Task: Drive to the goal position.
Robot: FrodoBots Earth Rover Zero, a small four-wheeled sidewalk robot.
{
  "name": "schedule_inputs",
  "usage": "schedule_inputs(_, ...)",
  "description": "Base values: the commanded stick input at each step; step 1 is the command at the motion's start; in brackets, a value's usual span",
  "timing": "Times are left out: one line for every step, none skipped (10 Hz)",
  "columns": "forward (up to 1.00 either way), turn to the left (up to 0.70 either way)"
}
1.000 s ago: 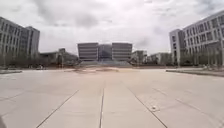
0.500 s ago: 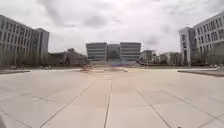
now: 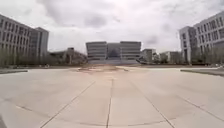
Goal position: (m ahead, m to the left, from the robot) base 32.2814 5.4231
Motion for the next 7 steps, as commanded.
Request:
schedule_inputs(1.0,-0.35)
schedule_inputs(1.0,-0.37)
schedule_inputs(1.0,-0.39)
schedule_inputs(1.0,-0.39)
schedule_inputs(1.0,-0.16)
schedule_inputs(1.0,-0.01)
schedule_inputs(1.0,0.0)
